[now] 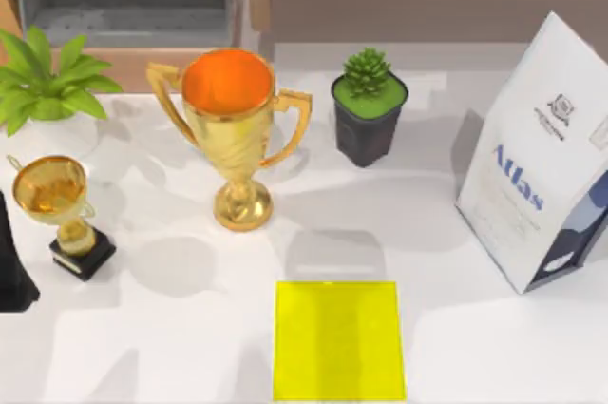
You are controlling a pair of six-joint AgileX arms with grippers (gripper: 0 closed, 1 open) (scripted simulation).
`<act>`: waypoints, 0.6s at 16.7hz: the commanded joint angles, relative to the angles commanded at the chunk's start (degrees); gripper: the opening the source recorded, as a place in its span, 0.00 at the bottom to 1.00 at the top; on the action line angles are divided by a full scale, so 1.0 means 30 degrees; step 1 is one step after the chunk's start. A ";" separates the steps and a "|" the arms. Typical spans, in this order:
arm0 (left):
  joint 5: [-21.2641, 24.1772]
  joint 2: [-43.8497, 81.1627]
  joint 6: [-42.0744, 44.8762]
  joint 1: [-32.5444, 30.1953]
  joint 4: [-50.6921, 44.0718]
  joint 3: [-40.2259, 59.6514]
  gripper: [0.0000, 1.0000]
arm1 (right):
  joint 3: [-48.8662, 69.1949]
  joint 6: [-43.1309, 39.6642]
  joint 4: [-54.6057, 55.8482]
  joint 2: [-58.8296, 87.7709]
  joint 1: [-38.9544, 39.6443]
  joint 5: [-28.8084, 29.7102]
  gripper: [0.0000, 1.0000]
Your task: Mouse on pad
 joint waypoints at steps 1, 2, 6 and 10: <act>0.0000 0.0000 0.0000 0.0000 0.0000 0.0000 1.00 | -0.0670 -0.0001 0.0835 0.0100 -0.0001 0.0001 1.00; 0.0000 0.0000 0.0000 0.0000 0.0000 0.0000 1.00 | -0.1419 -0.0008 0.1818 0.0227 -0.0002 0.0001 1.00; 0.0000 0.0000 0.0000 0.0000 0.0000 0.0000 1.00 | -0.4050 -0.0033 0.4981 0.0738 -0.0038 0.0007 1.00; 0.0000 0.0000 0.0000 0.0000 0.0000 0.0000 1.00 | -0.4444 -0.0033 0.5401 0.0840 -0.0035 0.0008 1.00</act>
